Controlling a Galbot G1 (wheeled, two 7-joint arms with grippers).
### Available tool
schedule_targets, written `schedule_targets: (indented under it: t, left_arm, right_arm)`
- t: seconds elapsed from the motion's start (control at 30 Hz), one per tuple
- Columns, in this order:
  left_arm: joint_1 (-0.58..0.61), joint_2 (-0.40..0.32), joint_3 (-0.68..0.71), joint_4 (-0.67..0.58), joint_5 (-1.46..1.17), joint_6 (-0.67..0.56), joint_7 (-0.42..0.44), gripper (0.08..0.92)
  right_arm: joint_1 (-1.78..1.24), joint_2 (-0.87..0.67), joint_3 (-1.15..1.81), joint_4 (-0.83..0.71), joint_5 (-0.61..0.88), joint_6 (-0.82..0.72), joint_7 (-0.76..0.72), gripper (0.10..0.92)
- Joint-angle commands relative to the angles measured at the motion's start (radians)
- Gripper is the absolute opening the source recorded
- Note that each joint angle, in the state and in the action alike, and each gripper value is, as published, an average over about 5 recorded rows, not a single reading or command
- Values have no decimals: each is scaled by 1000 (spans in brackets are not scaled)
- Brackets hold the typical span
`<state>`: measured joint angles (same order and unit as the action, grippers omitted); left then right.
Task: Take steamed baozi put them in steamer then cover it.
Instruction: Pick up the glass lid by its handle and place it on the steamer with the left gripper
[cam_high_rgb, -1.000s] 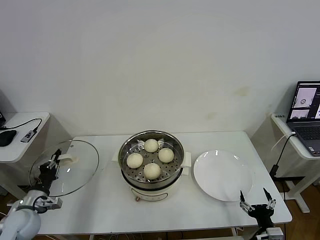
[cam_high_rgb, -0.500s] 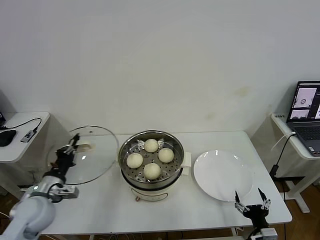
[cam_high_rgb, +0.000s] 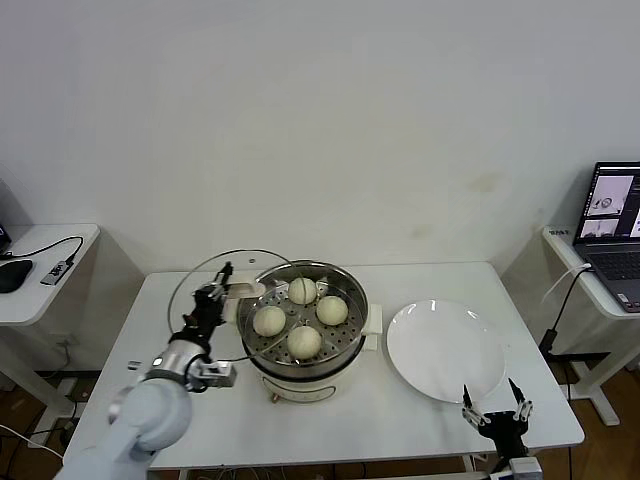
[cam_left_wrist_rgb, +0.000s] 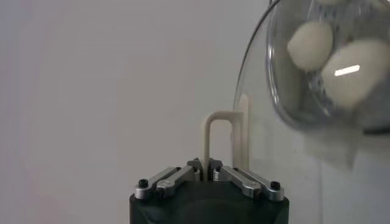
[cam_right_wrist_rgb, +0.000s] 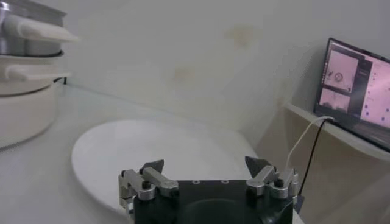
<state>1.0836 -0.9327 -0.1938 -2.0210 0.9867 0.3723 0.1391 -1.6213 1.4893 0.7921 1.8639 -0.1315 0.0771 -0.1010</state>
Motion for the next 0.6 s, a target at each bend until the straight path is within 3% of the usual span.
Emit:
schedule_targets:
  t: [0.03, 0.6]
  left_arm:
    - [-168, -125, 200, 37, 127, 110, 98, 146]
    - [-218, -225, 285, 142, 190, 115, 121, 146]
  right_arm:
    - [13, 6, -9, -18, -24, 5, 6, 823]
    - [15, 3, 2, -35, -24, 6, 9, 823]
